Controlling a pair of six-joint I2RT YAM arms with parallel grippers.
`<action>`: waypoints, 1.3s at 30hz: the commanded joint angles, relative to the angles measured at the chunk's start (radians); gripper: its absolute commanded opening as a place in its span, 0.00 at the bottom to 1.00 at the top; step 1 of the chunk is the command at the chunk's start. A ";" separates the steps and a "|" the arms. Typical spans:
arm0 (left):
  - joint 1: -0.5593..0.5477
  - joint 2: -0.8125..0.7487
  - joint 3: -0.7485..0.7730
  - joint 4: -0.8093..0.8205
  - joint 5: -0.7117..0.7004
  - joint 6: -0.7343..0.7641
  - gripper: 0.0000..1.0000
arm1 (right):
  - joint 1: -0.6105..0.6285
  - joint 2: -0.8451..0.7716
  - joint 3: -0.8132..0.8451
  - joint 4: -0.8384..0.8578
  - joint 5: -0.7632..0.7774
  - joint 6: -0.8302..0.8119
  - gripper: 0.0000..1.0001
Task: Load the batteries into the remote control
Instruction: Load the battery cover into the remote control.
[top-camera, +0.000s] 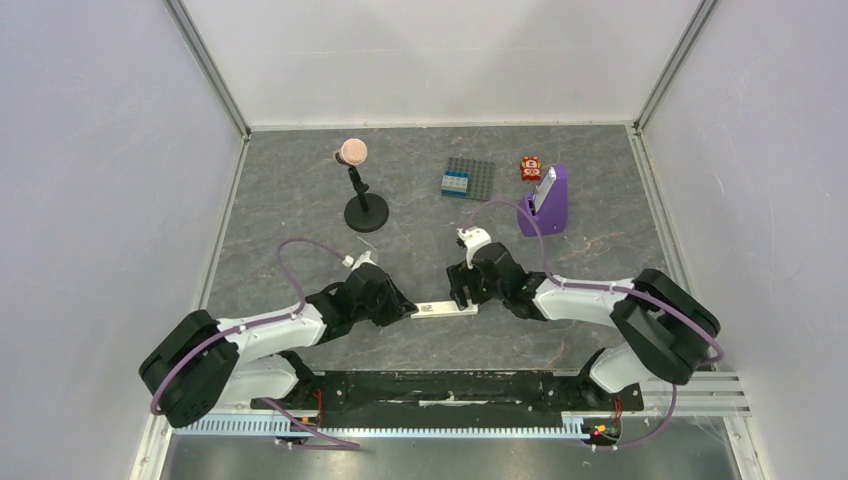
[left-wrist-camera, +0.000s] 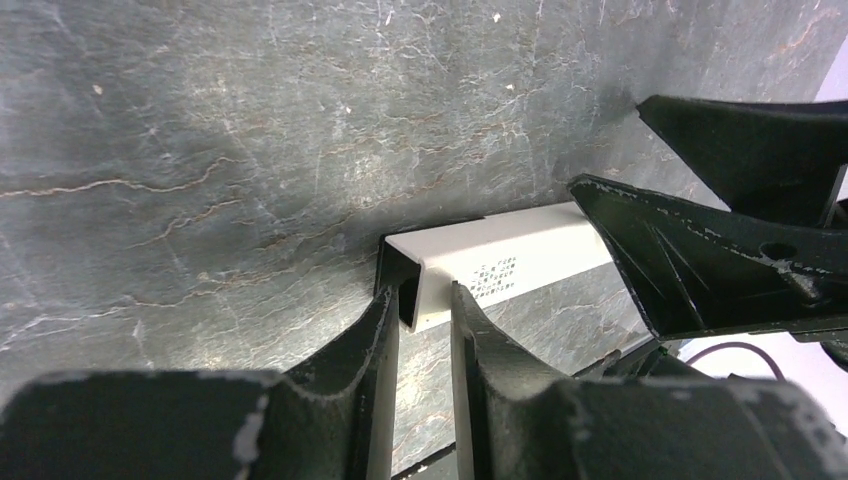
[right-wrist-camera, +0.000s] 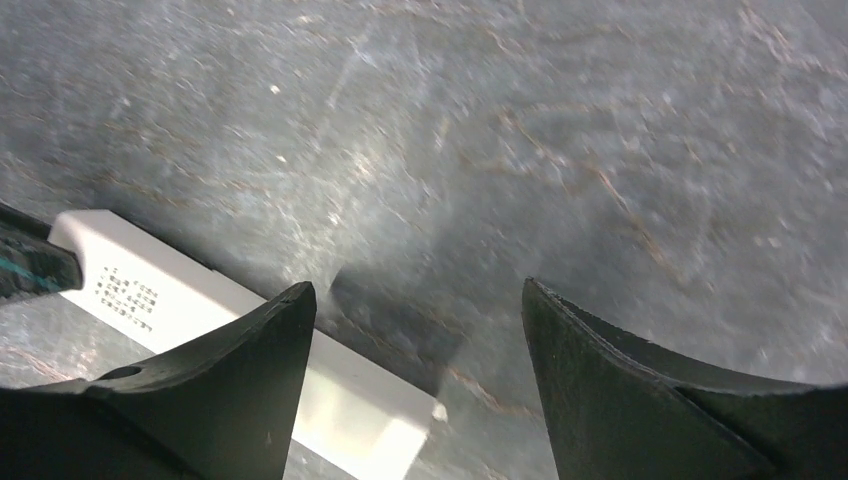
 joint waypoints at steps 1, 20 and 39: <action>-0.004 0.041 0.015 -0.063 -0.050 0.058 0.02 | -0.002 -0.039 -0.106 -0.314 0.056 0.078 0.79; -0.007 0.070 0.019 -0.037 -0.033 0.100 0.02 | -0.002 -0.369 -0.176 -0.404 -0.121 0.315 0.79; -0.011 0.056 0.005 0.008 -0.028 0.095 0.02 | -0.002 -0.491 -0.202 -0.389 -0.155 0.490 0.65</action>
